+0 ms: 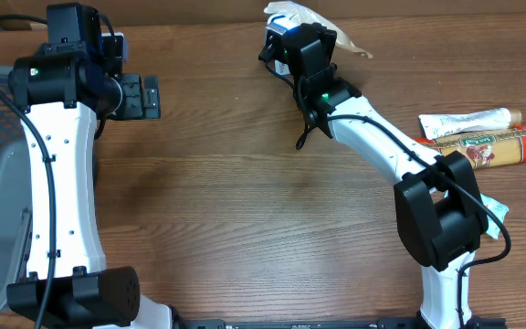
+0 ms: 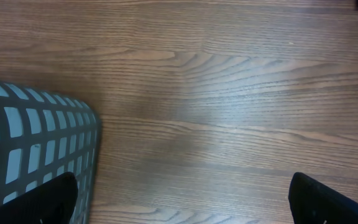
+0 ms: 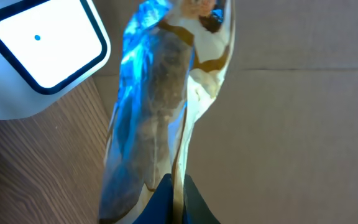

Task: Scan the item barcode
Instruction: 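Hold the snack bag against the white scanner with the right gripper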

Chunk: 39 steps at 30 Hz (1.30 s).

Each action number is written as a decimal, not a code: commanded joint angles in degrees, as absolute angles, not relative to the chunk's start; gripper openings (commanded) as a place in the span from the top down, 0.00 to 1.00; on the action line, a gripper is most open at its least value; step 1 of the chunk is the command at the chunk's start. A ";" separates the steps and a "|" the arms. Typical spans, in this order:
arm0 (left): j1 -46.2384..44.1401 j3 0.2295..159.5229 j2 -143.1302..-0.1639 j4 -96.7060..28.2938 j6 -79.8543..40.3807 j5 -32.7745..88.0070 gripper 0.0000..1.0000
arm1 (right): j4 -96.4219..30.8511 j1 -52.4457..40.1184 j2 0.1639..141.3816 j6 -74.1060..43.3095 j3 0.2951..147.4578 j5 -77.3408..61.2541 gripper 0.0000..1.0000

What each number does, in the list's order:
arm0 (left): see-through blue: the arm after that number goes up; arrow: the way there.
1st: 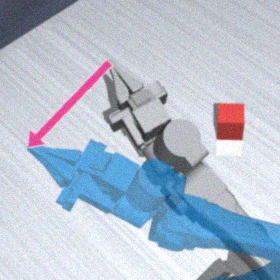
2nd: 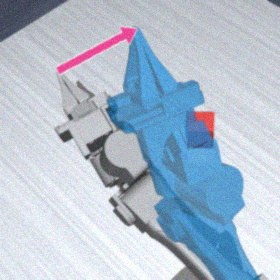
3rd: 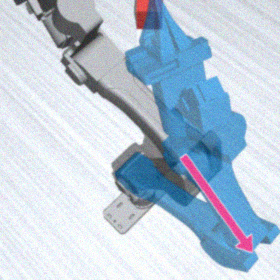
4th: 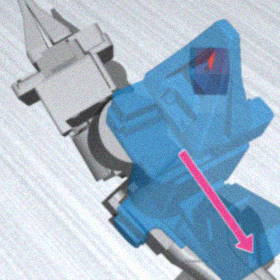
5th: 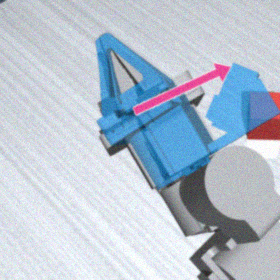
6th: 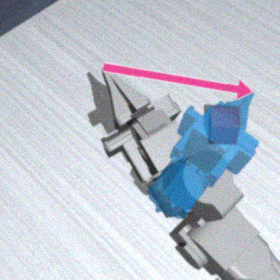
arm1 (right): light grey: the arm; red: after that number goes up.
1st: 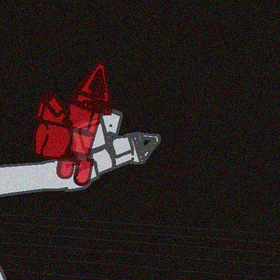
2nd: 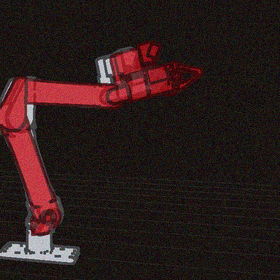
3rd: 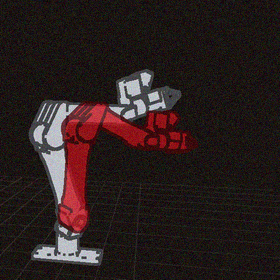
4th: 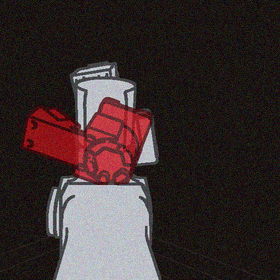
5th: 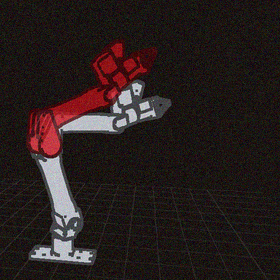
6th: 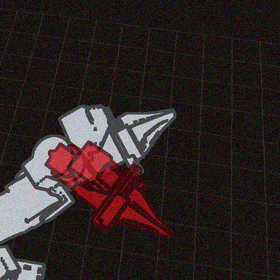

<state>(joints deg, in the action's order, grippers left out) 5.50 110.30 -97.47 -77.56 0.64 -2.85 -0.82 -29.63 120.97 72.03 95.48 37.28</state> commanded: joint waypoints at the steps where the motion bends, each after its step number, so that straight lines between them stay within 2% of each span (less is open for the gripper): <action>1: 5.56 111.37 -97.82 -77.34 1.72 -3.18 0.01 | 0.40 -29.54 120.57 71.85 96.71 37.21 0.96; 39: 5.58 111.37 -97.82 -77.32 1.72 -3.18 0.01 | 8.73 -30.63 124.31 74.00 96.71 39.62 0.96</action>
